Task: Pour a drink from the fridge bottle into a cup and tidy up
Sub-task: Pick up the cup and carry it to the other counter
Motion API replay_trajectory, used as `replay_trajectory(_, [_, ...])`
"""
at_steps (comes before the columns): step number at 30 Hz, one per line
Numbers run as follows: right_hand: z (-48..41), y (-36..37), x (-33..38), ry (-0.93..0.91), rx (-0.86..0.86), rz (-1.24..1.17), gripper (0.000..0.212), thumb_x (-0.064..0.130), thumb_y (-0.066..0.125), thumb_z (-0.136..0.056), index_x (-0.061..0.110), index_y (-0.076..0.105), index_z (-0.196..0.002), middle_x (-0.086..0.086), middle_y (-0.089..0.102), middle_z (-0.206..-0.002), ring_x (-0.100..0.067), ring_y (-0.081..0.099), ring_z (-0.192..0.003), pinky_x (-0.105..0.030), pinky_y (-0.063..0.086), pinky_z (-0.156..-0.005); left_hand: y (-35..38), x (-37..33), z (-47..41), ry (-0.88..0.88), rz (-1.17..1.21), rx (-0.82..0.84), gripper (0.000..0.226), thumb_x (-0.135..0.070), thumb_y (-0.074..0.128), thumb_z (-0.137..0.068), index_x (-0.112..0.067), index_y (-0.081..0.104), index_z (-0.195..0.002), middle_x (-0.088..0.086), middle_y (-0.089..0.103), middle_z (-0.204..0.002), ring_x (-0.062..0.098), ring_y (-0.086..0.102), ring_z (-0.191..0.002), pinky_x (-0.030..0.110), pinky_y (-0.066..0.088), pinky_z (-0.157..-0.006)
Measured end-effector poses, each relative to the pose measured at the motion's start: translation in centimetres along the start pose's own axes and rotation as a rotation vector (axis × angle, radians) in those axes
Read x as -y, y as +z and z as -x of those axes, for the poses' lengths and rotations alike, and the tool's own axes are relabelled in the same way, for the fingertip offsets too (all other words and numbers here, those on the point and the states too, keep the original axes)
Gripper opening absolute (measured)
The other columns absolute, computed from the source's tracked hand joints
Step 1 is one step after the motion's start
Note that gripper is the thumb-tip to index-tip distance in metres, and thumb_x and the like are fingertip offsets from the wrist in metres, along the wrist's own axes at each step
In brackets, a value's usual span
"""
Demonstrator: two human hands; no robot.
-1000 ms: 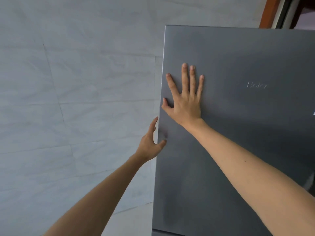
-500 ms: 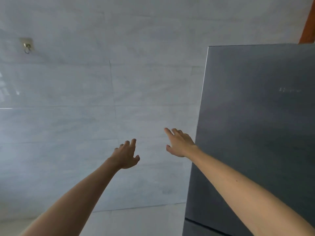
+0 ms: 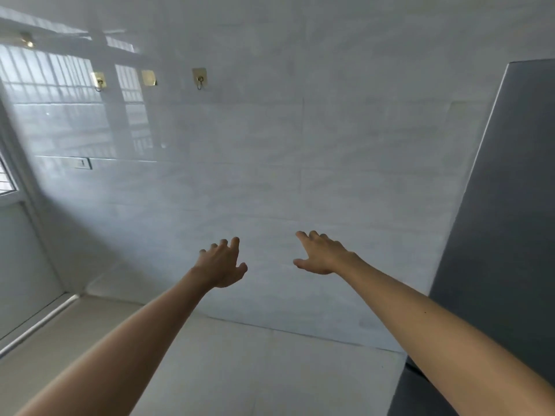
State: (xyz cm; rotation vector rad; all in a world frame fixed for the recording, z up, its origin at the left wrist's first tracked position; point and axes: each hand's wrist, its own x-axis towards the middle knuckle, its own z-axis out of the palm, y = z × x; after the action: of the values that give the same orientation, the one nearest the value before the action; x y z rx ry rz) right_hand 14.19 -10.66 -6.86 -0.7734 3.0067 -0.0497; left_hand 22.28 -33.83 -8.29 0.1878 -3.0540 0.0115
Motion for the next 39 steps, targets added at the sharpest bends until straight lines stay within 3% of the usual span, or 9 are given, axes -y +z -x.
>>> replay_trajectory(8, [-3.1,-0.5,12.8,-0.235,-0.018,-0.013,0.082,0.053,0.048,-0.095,0.022,0.002,-0.155,-0.010,0.028,-0.154,-0.031,0.036,-0.135,-0.047,0.042,-0.100,-1.6,11.4,6.6,-0.250,-0.011,0.023,0.056,-0.047,0.044,-0.096,-0.010,0.032,-0.136,0.017,0.049,-0.130,0.038,0.052,-0.118,0.044,0.043,-0.088])
replay_trajectory(18, [-8.4,0.5,30.9,-0.634,0.021,0.036,0.079,0.053,0.048,-0.094,0.022,0.008,-0.154,-0.012,0.031,-0.151,-0.031,0.039,-0.132,-0.047,0.044,-0.098,-2.1,23.5,15.3,-0.638,0.027,0.031,0.057,-0.046,0.047,-0.095,-0.011,0.033,-0.138,0.019,0.047,-0.138,0.039,0.050,-0.126,0.048,0.041,-0.099])
replay_trajectory(25, [-11.3,1.2,43.9,-0.937,0.034,0.004,0.082,0.054,0.051,-0.092,0.022,0.009,-0.156,-0.011,0.028,-0.155,-0.031,0.033,-0.140,-0.046,0.036,-0.110,-1.5,30.7,20.7,-0.916,0.035,0.079,0.058,-0.047,0.047,-0.094,-0.012,0.034,-0.140,0.016,0.046,-0.141,0.036,0.046,-0.130,0.048,0.039,-0.103])
replay_trajectory(30, [-12.0,2.9,50.7,-1.122,0.017,0.057,0.080,0.054,0.053,-0.090,0.024,0.015,-0.153,-0.009,0.037,-0.148,-0.030,0.038,-0.136,-0.050,0.038,-0.107,-1.0,33.3,23.9,-1.100,0.056,0.081,0.069,-0.045,0.044,-0.096,-0.011,0.022,-0.152,0.017,0.037,-0.151,0.037,0.040,-0.137,0.052,0.033,-0.110])
replay_trajectory(39, [-8.3,4.9,60.8,-1.480,0.008,0.072,0.079,0.052,0.053,-0.092,0.021,0.015,-0.153,-0.011,0.036,-0.150,-0.032,0.038,-0.135,-0.052,0.041,-0.103,-1.0,32.6,32.9,-1.454,0.014,0.093,0.074,-0.046,0.042,-0.099,-0.013,0.008,-0.157,0.017,0.026,-0.159,0.035,0.032,-0.144,0.055,0.025,-0.118])
